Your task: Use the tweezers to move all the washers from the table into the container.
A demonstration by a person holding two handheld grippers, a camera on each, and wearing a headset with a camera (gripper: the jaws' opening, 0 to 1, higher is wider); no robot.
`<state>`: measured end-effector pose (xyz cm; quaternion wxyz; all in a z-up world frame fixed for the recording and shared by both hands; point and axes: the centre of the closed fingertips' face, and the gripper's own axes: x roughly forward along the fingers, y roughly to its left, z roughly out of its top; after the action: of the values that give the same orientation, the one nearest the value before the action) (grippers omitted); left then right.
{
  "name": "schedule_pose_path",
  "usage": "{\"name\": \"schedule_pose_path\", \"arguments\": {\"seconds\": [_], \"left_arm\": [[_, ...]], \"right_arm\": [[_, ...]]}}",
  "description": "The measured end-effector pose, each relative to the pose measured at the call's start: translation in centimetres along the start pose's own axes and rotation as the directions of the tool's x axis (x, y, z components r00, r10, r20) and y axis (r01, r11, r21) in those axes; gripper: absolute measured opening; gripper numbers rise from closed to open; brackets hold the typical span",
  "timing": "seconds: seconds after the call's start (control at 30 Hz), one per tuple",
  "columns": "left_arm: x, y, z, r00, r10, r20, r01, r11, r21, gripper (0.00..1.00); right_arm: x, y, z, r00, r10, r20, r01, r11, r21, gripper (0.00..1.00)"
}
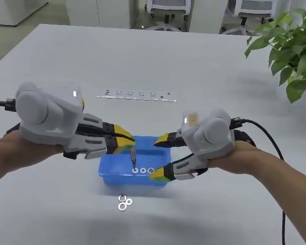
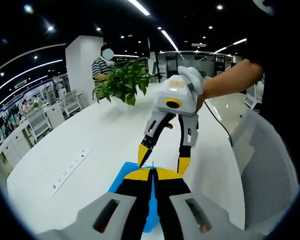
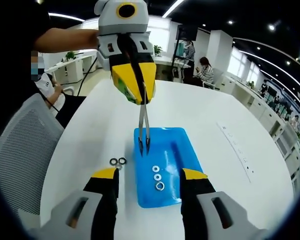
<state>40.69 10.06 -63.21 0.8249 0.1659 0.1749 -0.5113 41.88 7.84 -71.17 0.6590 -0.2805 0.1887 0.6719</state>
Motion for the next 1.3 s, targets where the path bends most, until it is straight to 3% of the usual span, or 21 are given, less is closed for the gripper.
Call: {"name": "schedule_pose_path", "arguments": {"seconds": [0.47, 0.9, 1.3], "left_arm": [[-0.6, -1.2, -0.3, 1.0, -0.008, -0.003, 0.008, 1.0, -0.001, 0.05], [-0.3, -2.9, -1.7, 0.9995, -0.028, -0.017, 0.028, 1.0, -0.002, 0.05], [0.3, -3.7, -3.0, 0.9991, -0.033, -0.027, 0.033, 0.999, -0.017, 0.05]], "right_arm": [[-1.6, 1.1, -1.0, 0.9991, -0.039, 0.014, 0.038, 0.996, 0.085, 0.67], [-2.2, 2.4, -2.1, 0.9981, -0.058, 0.017, 0.055, 0.988, 0.147, 0.82], [-2.1, 2.9, -3.0, 0.9966, -0.08, 0.019, 0.075, 0.98, 0.183, 0.96]]}}
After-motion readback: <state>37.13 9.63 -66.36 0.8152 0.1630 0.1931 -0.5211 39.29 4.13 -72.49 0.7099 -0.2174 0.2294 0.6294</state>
